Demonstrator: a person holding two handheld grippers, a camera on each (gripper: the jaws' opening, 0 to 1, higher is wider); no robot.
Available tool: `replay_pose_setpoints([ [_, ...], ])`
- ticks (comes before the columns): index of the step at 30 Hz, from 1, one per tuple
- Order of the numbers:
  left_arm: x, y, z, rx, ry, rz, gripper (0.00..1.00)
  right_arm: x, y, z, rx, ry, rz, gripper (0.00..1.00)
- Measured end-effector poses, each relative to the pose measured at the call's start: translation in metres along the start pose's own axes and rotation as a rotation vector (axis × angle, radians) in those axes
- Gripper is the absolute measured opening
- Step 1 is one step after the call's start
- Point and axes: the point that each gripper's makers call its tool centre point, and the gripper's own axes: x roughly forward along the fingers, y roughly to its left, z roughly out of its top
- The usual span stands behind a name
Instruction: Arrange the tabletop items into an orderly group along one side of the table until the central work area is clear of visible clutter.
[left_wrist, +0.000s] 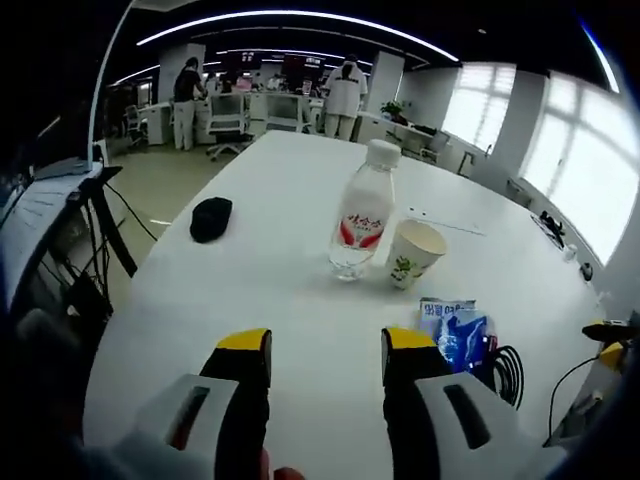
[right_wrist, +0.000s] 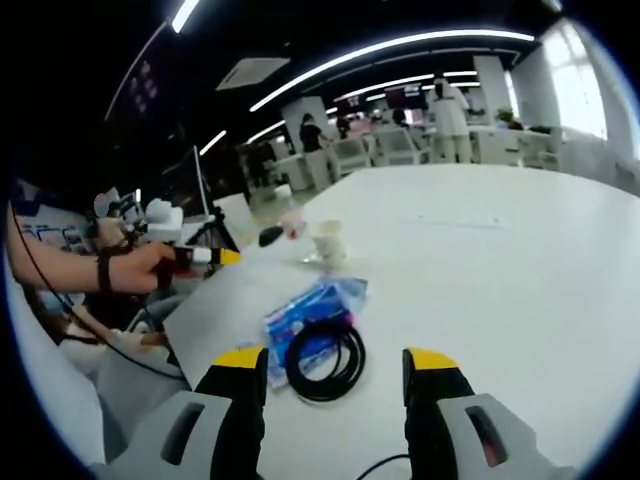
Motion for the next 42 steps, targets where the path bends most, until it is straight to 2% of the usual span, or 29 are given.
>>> replay_pose_setpoints([
  [6,-0.019,0.002,-0.020,-0.005,0.014,0.012,0.41,-0.001,0.005,-0.004,0.000,0.008,0.008,0.55],
  [11,-0.022,0.004,-0.038,-0.006,0.033,0.006,0.41,-0.001,0.005,-0.008,0.002,0.015,0.012,0.55],
  [15,-0.028,-0.005,-0.051,0.003,0.045,-0.005,0.40,0.000,0.007,-0.011,0.007,0.020,0.013,0.55],
  [18,-0.029,-0.016,-0.058,0.041,0.065,-0.028,0.40,0.001,0.007,-0.013,0.010,0.021,0.014,0.55],
  [32,-0.030,-0.039,-0.078,0.062,0.103,-0.082,0.38,0.003,0.011,-0.028,0.030,0.036,0.019,0.54],
  [42,-0.027,-0.069,-0.079,0.074,0.108,-0.129,0.37,0.012,0.009,-0.032,0.064,0.043,0.011,0.52],
])
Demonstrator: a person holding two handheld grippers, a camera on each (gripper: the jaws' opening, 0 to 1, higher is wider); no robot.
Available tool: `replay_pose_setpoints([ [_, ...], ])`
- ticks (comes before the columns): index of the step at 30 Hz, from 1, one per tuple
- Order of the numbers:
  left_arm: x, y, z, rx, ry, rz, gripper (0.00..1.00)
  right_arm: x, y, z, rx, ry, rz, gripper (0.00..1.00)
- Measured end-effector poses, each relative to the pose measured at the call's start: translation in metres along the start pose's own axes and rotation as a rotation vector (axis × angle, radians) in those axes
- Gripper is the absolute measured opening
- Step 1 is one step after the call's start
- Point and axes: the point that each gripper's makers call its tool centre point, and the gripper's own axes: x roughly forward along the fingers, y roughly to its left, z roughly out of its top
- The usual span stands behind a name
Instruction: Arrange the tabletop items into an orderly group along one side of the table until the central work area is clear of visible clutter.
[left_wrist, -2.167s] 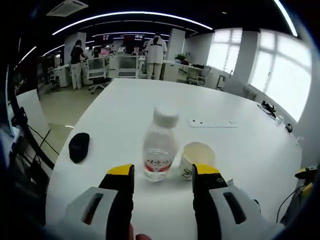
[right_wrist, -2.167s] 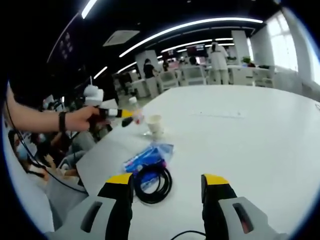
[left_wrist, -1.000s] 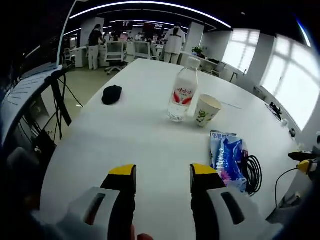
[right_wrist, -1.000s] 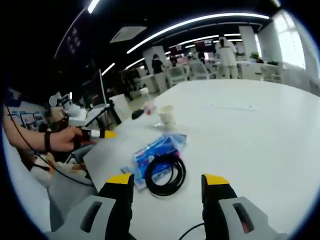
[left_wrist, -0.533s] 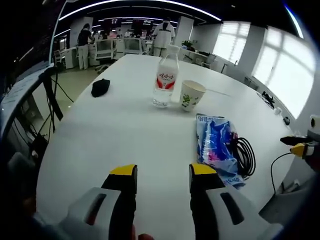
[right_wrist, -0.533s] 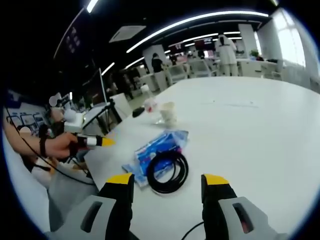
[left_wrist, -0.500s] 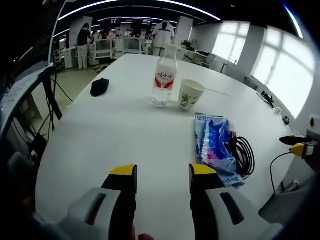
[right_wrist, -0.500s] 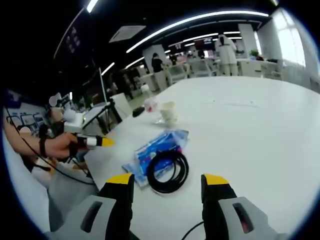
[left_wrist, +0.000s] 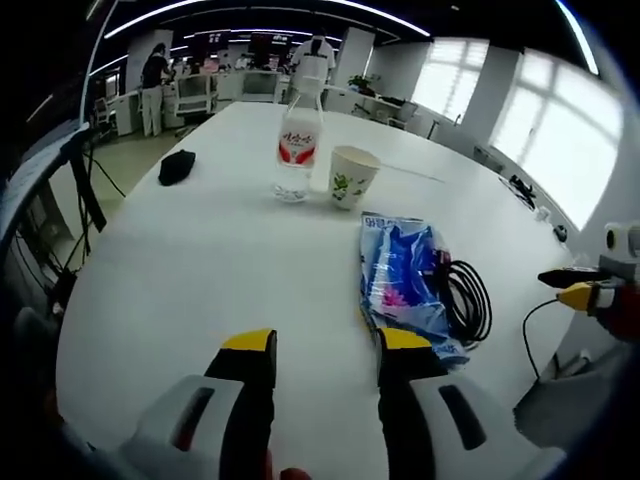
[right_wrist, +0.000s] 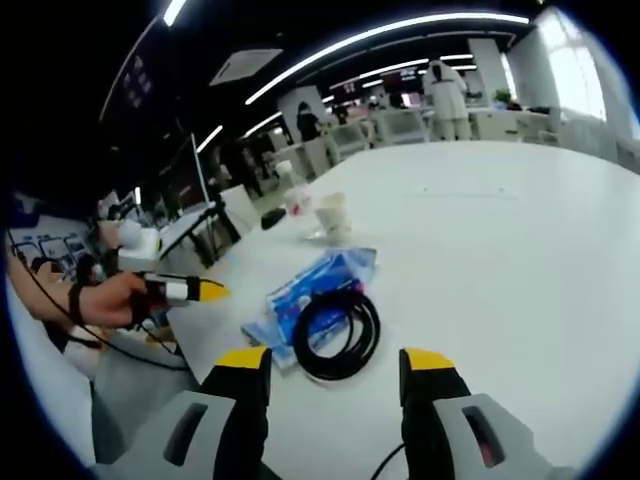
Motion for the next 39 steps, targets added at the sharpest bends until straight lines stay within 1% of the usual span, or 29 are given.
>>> replay_pose_setpoints([
  [7,0.001,-0.015,-0.001,-0.001,0.003,-0.028,0.37,0.009,-0.007,-0.006,0.030,0.004,-0.010,0.49],
  [10,0.002,-0.019,0.000,0.008,0.003,-0.045,0.36,0.011,-0.006,-0.010,0.036,0.012,-0.013,0.48],
  [12,0.005,-0.028,0.000,0.006,0.004,-0.060,0.35,0.016,-0.010,-0.012,0.046,0.022,-0.019,0.46],
  [14,0.007,-0.038,0.001,0.000,0.008,-0.076,0.35,0.016,-0.009,-0.012,0.064,0.026,-0.023,0.45],
  [15,0.007,-0.039,0.001,-0.001,0.009,-0.078,0.34,0.017,-0.009,-0.012,0.067,0.026,-0.024,0.45],
  [16,0.008,-0.044,0.000,-0.007,0.012,-0.084,0.34,0.022,-0.013,-0.014,0.079,0.029,-0.029,0.45],
  [17,0.010,-0.044,-0.002,-0.011,0.016,-0.089,0.34,0.022,-0.013,-0.015,0.085,0.030,-0.031,0.45],
  [21,0.018,-0.056,-0.005,-0.019,0.028,-0.112,0.32,0.029,-0.016,-0.020,0.092,0.054,-0.034,0.44],
  [24,0.026,-0.065,-0.005,-0.022,0.037,-0.123,0.31,0.037,-0.021,-0.025,0.106,0.074,-0.044,0.44],
  [28,0.034,-0.078,-0.007,-0.016,0.056,-0.139,0.31,0.049,-0.028,-0.027,0.127,0.084,-0.048,0.43],
  [34,0.041,-0.086,-0.012,-0.015,0.081,-0.152,0.31,0.058,-0.027,-0.024,0.138,0.090,-0.044,0.43],
  [37,0.045,-0.088,-0.015,-0.017,0.092,-0.157,0.31,0.065,-0.031,-0.023,0.148,0.098,-0.045,0.43],
  [39,0.048,-0.095,-0.016,-0.017,0.099,-0.160,0.31,0.070,-0.032,-0.020,0.156,0.097,-0.042,0.42],
])
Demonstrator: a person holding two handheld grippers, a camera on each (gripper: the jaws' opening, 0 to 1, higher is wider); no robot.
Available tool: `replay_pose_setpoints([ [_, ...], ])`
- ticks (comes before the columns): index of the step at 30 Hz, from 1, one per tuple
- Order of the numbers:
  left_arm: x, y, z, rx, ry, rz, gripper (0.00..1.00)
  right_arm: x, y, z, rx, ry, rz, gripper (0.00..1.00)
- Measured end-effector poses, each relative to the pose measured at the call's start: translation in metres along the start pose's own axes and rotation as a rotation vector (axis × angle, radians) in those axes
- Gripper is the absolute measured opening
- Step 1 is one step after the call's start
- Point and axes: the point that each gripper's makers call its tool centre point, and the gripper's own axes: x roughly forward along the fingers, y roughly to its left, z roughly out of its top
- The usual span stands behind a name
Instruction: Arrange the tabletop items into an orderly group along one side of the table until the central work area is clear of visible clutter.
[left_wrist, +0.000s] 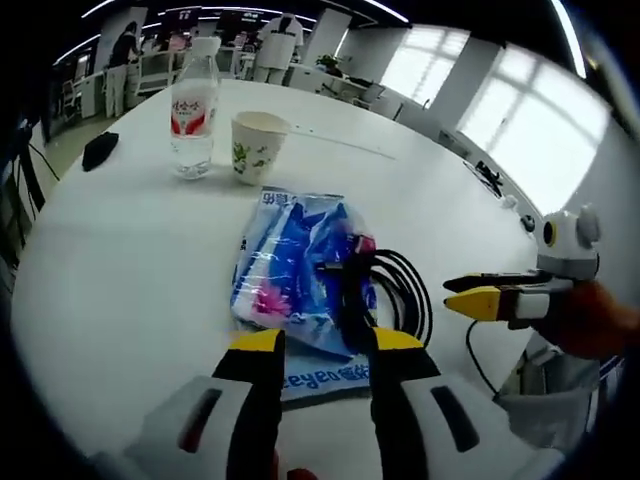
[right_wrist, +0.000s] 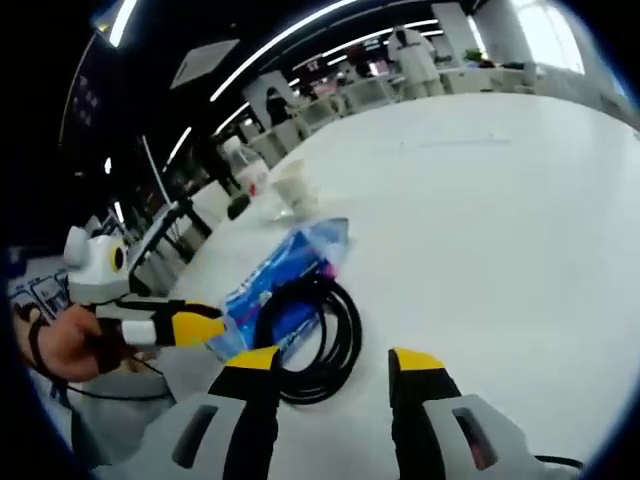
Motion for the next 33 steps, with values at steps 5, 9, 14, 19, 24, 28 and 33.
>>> replay_pose_setpoints([
  [5,0.005,0.000,-0.005,-0.016,0.016,-0.005,0.31,0.009,0.001,-0.003,0.009,0.016,0.002,0.41],
  [9,0.010,-0.008,-0.006,-0.026,0.028,-0.004,0.32,0.022,-0.004,-0.001,0.021,0.032,0.005,0.40],
  [14,0.015,-0.007,-0.007,-0.029,0.037,0.001,0.32,0.021,0.006,-0.002,0.026,0.042,0.011,0.39],
  [19,0.018,-0.005,-0.010,-0.047,0.048,0.015,0.31,0.036,0.003,0.002,0.021,0.053,0.019,0.34],
  [24,0.022,-0.005,-0.017,-0.034,0.088,0.033,0.28,0.042,-0.003,-0.008,0.019,0.070,0.014,0.27],
  [28,0.022,-0.007,-0.020,-0.061,0.097,0.029,0.22,0.039,-0.008,-0.009,0.018,0.065,-0.016,0.18],
  [33,0.023,-0.010,-0.022,-0.055,0.109,0.022,0.09,0.037,-0.016,-0.011,0.044,0.063,-0.039,0.07],
])
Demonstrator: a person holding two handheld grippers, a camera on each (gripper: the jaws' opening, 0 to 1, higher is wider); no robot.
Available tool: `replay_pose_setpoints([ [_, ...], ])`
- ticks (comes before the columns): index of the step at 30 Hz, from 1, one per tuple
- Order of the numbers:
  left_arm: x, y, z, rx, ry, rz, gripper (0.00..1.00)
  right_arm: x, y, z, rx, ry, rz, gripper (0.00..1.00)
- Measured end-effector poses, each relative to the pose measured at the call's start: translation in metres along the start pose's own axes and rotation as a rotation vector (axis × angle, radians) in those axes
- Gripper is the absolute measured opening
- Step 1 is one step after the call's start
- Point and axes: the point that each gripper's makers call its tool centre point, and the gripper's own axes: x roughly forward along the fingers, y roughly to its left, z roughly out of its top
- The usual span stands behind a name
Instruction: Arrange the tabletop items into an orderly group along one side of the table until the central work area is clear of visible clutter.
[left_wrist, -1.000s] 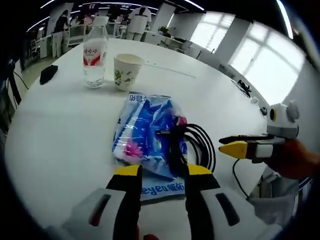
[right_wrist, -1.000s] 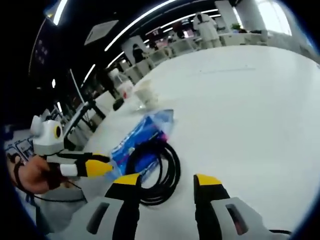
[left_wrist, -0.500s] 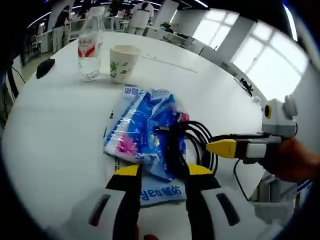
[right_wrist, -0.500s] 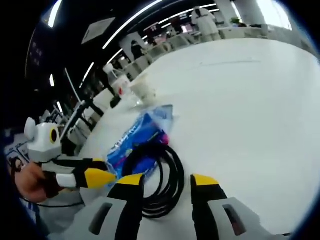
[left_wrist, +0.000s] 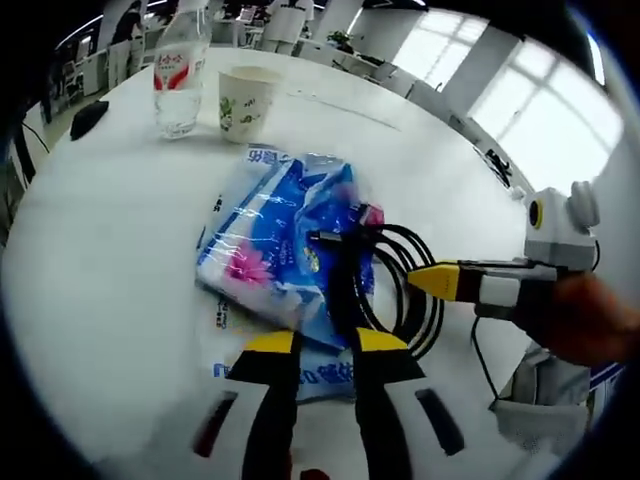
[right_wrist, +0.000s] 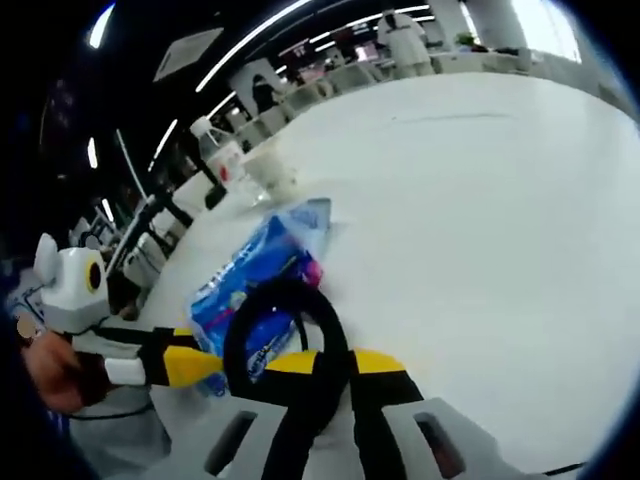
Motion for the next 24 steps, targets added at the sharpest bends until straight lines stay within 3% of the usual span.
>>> replay_pose_setpoints([
  [2,0.000,-0.001,-0.001,0.005,0.004,0.000,0.05,-0.011,0.013,-0.002,0.008,-0.009,0.007,0.05],
  [4,0.000,-0.003,-0.001,0.001,0.000,-0.004,0.01,-0.007,0.011,-0.004,0.013,-0.014,0.002,0.04],
  [24,-0.009,-0.006,-0.004,0.016,-0.013,-0.012,0.00,-0.021,0.009,-0.004,0.047,-0.068,-0.003,0.00],
])
